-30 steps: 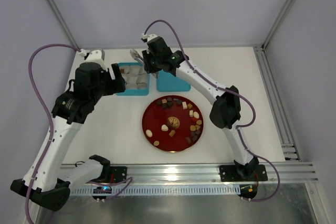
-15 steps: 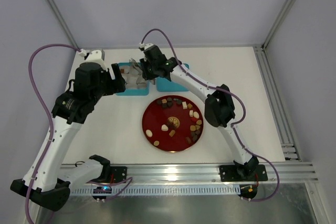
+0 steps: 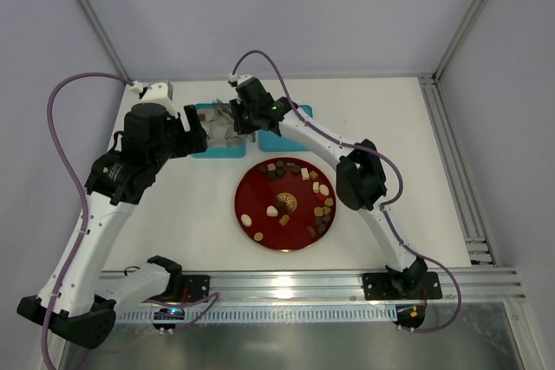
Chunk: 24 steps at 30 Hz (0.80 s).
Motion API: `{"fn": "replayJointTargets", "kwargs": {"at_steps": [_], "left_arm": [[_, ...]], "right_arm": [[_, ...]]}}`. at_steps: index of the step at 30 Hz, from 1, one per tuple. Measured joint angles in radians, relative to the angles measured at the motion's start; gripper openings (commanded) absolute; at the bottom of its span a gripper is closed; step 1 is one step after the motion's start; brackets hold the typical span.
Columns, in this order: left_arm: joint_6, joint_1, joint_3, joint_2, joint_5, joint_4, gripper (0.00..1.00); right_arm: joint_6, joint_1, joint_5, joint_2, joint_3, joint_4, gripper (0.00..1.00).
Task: Pack the chocolate
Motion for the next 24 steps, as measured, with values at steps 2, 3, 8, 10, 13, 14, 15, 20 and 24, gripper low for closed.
{"fn": "replayJointTargets", "kwargs": {"at_steps": [2,3,8,10,13,14,15,20,24], "left_arm": [[0.0,0.0,0.0,0.0,0.0,0.0,0.81],[0.0,0.0,0.0,0.0,0.0,0.0,0.81],[0.0,0.0,0.0,0.0,0.0,0.0,0.81],[0.0,0.0,0.0,0.0,0.0,0.0,0.81],[0.0,0.0,0.0,0.0,0.0,0.0,0.81],[0.0,0.0,0.0,0.0,0.0,0.0,0.81],[0.0,0.0,0.0,0.0,0.0,0.0,0.81],[0.0,0.0,0.0,0.0,0.0,0.0,0.81],[0.0,0.0,0.0,0.0,0.0,0.0,0.81]], "right_arm": [[0.0,0.0,0.0,0.003,-0.003,-0.001,0.33],[0.0,0.0,0.0,0.004,-0.004,0.0,0.33],[0.001,0.001,0.0,0.006,-0.007,-0.001,0.36],[0.002,0.001,0.0,0.006,-0.007,0.0,0.36],[0.002,0.002,0.001,0.006,-0.007,0.0,0.36],[0.002,0.002,0.001,0.006,-0.007,0.0,0.37],[0.002,0.002,0.001,0.006,-0.007,0.0,0.37],[0.002,0.002,0.005,0.006,-0.007,0.0,0.37],[-0.002,0.002,0.013,0.006,-0.006,0.0,0.37]]}}
